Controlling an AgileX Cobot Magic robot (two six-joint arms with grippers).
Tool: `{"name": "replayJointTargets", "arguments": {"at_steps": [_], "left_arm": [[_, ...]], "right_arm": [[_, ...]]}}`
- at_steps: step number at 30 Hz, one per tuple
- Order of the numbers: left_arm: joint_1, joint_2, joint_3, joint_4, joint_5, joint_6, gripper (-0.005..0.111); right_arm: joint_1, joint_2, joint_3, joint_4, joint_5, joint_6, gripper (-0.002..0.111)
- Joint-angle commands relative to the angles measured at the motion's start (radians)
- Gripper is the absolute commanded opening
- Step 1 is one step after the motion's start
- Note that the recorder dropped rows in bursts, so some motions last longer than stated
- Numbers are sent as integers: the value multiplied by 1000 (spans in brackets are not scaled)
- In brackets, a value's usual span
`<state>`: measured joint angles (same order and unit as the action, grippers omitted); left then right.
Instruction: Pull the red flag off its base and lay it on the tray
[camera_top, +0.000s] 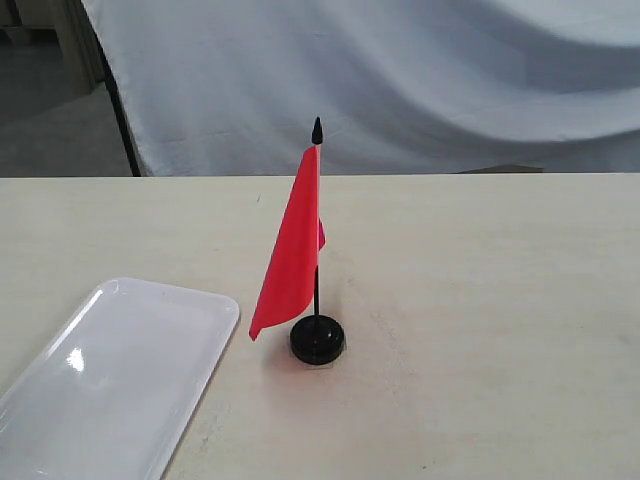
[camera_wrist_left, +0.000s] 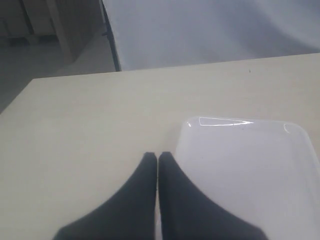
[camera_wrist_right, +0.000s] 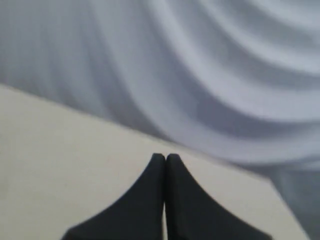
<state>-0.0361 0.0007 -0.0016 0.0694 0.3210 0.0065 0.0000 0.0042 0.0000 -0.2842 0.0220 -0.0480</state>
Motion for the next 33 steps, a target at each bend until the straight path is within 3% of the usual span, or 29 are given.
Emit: {"name": "replayJointTargets", "arguments": {"at_steps": [1, 6, 8, 11, 14, 17, 22, 28, 33], "left_arm": [[2, -1, 2, 5, -4, -7, 1], [2, -1, 2, 5, -4, -7, 1], [2, -1, 2, 5, -4, -7, 1], [2, -1, 2, 5, -4, -7, 1], [2, -1, 2, 5, -4, -7, 1], [2, -1, 2, 5, -4, -7, 1], [2, -1, 2, 5, -4, -7, 1], [2, -1, 2, 5, -4, -7, 1], [2, -1, 2, 5, -4, -7, 1]], "right_arm": [[-3, -4, 0, -24, -449, -6, 0], [-3, -4, 0, -24, -813, 71, 0], [-3, -4, 0, -22, -939, 280, 0], [-3, -4, 0, -19, -959, 646, 0], [-3, -4, 0, -119, -770, 948, 0], [-3, -4, 0, -56, -646, 878, 0], [-3, 115, -37, 73, -729, 707, 0], [-3, 381, -112, -71, -736, 713, 0], [-3, 714, -114, -176, -881, 715, 0]]}}
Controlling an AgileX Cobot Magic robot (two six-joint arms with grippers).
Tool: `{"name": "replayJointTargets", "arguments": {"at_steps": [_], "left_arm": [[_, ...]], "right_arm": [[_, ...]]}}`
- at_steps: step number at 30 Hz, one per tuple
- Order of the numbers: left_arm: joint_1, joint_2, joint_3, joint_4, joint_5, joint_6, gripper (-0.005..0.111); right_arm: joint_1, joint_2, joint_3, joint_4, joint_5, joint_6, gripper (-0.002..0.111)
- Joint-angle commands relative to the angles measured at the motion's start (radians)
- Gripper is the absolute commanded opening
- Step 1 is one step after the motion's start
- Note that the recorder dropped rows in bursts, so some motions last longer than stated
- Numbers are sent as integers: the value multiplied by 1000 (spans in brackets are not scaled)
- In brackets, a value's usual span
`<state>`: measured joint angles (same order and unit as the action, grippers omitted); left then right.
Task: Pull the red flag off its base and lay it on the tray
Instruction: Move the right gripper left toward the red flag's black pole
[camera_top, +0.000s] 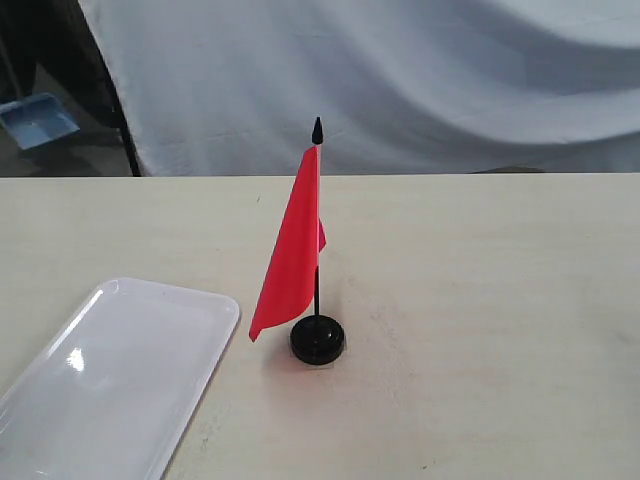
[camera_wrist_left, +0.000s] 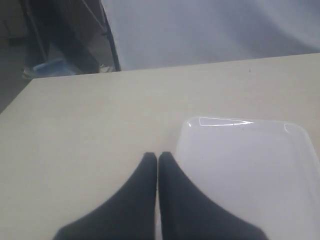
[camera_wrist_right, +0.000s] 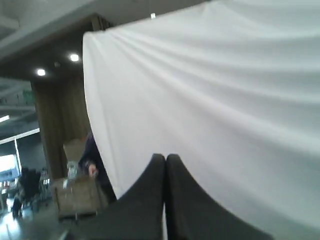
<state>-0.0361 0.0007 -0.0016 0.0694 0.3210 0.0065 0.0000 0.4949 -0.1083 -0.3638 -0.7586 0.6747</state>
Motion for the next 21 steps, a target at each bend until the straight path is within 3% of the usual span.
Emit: {"name": "replayJointTargets", "arguments": {"at_steps": [1, 4, 9, 13, 17, 18, 20, 21], "left_arm": [[2, -1, 2, 5, -6, -7, 1], [2, -1, 2, 5, -6, -7, 1], [2, -1, 2, 5, -8, -7, 1], [2, -1, 2, 5, -24, -7, 1], [2, -1, 2, 5, -26, -7, 1], [2, -1, 2, 5, -26, -7, 1], [2, -1, 2, 5, -26, -7, 1], [2, -1, 2, 5, -26, -7, 1]], "right_arm": [[-3, 386, -7, -163, -218, -11, 0], [30, 713, -51, -252, -377, -79, 0], [260, 1303, -257, -278, -381, -294, 0], [352, 1393, -361, -344, -372, -369, 0], [354, 1390, -368, -297, -366, -376, 3], [354, 1390, -368, -297, -363, -376, 6], [354, 1390, -368, -303, -351, -376, 29], [354, 1390, -368, -313, -351, -384, 56]]}}
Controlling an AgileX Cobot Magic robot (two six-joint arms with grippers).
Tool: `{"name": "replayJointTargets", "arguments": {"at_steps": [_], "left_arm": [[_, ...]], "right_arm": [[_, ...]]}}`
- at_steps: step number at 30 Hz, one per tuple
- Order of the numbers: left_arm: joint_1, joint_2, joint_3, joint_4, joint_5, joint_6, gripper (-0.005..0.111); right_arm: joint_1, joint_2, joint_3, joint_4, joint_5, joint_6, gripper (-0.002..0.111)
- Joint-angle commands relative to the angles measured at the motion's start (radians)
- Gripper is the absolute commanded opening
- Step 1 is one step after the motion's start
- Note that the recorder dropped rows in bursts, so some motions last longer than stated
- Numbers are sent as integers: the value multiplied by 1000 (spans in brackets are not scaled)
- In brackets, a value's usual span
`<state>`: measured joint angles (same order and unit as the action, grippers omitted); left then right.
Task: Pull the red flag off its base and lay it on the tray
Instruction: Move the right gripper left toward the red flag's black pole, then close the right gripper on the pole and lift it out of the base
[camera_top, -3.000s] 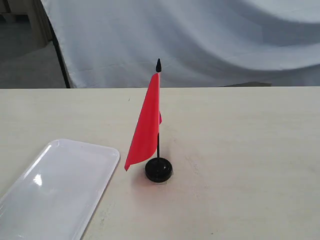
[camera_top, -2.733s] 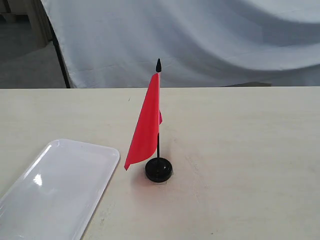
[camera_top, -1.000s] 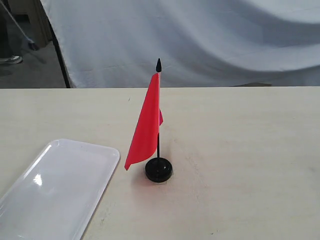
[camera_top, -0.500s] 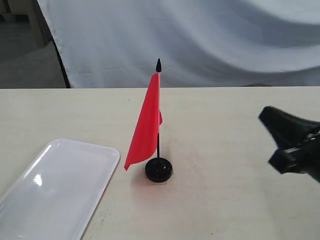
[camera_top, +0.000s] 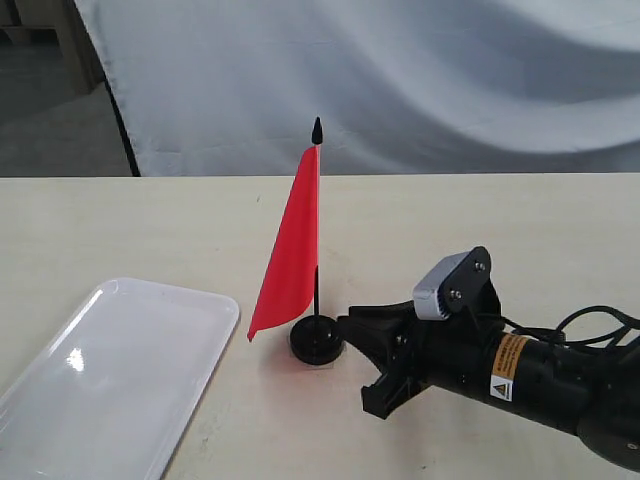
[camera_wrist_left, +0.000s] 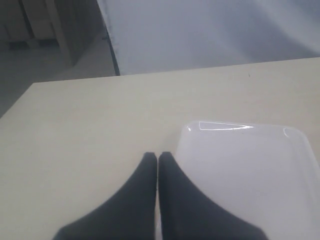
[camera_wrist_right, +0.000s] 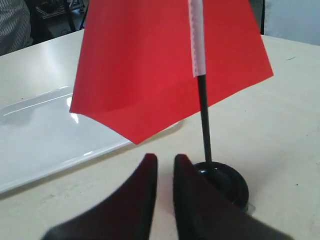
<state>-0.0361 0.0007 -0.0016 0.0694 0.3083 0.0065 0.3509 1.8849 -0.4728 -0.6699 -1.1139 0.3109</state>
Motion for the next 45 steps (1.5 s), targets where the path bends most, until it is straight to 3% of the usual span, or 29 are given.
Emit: {"name": "replayJointTargets", "arguments": {"at_steps": [1, 2, 21, 37, 39, 41, 44, 45], "left_arm": [[2, -1, 2, 5, -14, -7, 1], [2, -1, 2, 5, -14, -7, 1], [2, -1, 2, 5, -13, -7, 1], [2, -1, 2, 5, -21, -7, 1], [2, -1, 2, 5, -20, -7, 1], [2, -1, 2, 5, -20, -7, 1], [2, -1, 2, 5, -20, -7, 1], [2, -1, 2, 5, -20, -7, 1]], "right_arm": [[3, 0, -4, -6, 2, -20, 75], [3, 0, -6, 11, -9, -20, 105], [3, 204, -255, 15, -8, -144, 101], [94, 242, -281, 107, -50, -179, 100], [96, 242, -281, 111, -50, -181, 90], [96, 242, -281, 118, -50, -181, 67], [96, 242, -281, 88, -47, -140, 2], [96, 242, -281, 86, -56, -124, 1]]}}
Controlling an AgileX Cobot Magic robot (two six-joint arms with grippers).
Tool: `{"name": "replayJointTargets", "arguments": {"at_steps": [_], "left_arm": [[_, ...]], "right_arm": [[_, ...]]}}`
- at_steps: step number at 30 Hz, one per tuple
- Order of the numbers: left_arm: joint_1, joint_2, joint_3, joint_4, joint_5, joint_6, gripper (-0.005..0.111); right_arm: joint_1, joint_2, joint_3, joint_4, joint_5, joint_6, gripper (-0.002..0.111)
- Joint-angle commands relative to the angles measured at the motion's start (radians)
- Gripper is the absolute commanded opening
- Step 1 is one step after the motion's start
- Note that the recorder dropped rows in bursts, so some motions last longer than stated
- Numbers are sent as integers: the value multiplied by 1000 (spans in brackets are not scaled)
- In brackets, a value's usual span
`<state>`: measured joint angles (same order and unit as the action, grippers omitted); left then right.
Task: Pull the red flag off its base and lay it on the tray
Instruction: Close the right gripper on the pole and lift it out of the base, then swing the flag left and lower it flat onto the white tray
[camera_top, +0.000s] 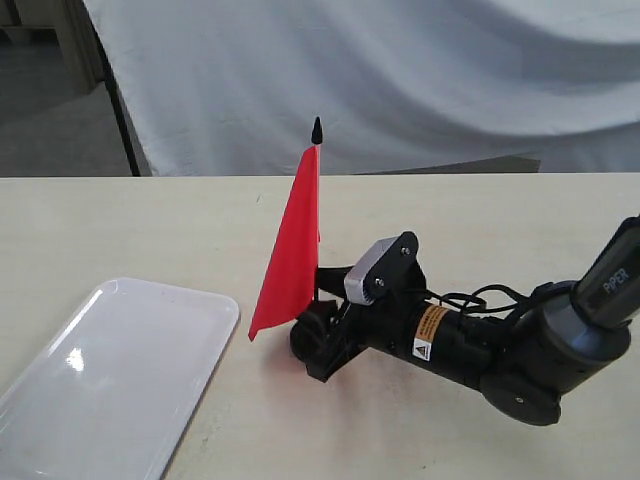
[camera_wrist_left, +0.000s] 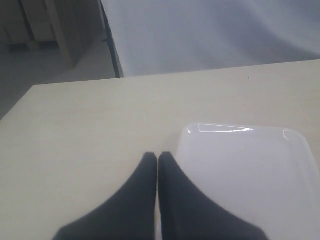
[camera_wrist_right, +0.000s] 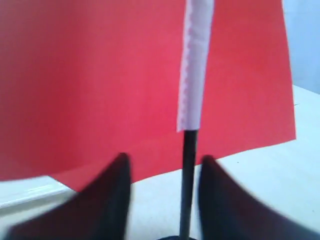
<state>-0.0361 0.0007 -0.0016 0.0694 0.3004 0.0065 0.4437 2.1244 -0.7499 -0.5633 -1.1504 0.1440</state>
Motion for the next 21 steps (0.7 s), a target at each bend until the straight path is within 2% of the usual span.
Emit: {"name": "replayJointTargets", "arguments": {"at_steps": [1, 7, 12, 15, 16, 21], "left_arm": [[2, -1, 2, 5, -12, -7, 1], [2, -1, 2, 5, -12, -7, 1], [2, -1, 2, 5, -12, -7, 1], [2, -1, 2, 5, -12, -7, 1], [2, -1, 2, 5, -12, -7, 1], [2, -1, 2, 5, -12, -7, 1]], "right_arm": [[3, 3, -4, -23, -36, 54, 2], [3, -96, 2, -104, -71, 86, -1], [39, -241, -3, -51, -59, 209, -1], [104, -319, -49, -43, 173, 187, -1], [143, -341, -74, -43, 313, 153, -1], [304, -334, -238, 69, 863, -132, -1]]}}
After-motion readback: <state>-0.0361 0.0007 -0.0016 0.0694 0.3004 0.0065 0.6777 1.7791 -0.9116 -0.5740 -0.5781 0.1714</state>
